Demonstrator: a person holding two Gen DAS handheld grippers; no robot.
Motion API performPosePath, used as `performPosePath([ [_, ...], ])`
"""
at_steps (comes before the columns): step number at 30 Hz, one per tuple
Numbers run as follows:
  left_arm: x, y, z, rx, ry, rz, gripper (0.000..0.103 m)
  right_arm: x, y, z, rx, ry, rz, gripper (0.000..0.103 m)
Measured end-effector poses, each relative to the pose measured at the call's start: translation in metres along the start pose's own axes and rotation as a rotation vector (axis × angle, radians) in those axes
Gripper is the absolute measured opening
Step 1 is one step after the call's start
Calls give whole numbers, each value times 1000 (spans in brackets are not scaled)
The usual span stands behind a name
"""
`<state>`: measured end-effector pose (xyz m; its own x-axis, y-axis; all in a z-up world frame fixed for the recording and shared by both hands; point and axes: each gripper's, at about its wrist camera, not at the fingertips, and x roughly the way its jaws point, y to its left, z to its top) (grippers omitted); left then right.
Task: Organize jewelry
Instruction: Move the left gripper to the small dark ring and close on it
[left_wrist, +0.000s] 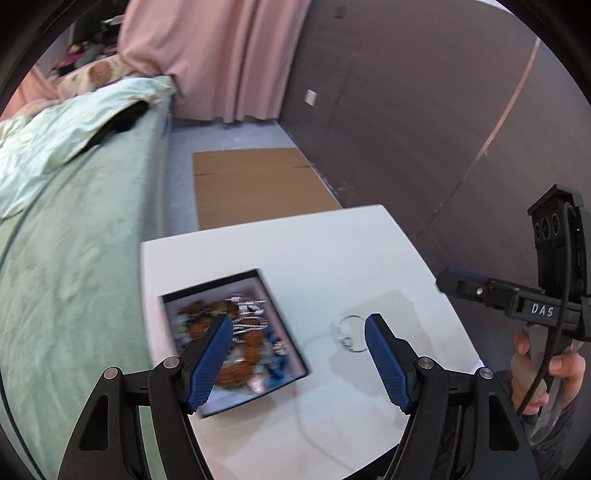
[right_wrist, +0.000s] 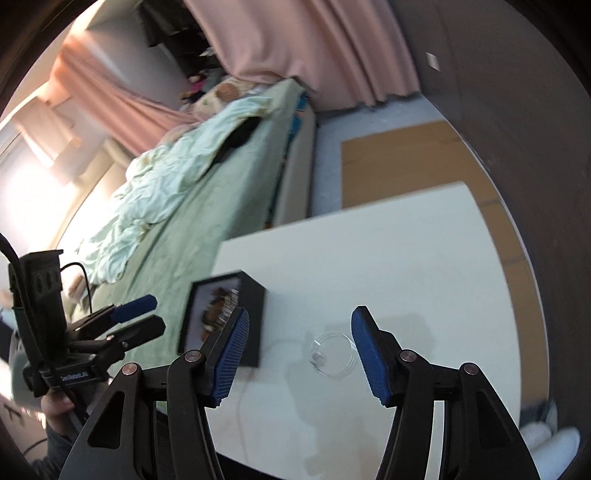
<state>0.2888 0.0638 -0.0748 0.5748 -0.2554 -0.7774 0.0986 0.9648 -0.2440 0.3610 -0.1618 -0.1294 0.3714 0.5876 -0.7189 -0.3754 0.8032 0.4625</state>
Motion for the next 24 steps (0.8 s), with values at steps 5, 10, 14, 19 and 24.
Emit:
performPosePath([
  [5,24,-28,0,53,54,9,75,-5,-35,-16,90,19,-21,58],
  [10,46,-51,-2,91,114,9,68,-19,-55,-27,142,-11,-12,58],
  [14,66,-70,-5,132,165,13,62,-24,-69,-33,184,-21,-11,58],
  [19,89,-83,-6,150,232,33,62,-30,-84,-39,232,-38,-6,58],
  [24,112,-82,-8,140,292,58,64,-34,-93,-44,257,-46,-5,58],
])
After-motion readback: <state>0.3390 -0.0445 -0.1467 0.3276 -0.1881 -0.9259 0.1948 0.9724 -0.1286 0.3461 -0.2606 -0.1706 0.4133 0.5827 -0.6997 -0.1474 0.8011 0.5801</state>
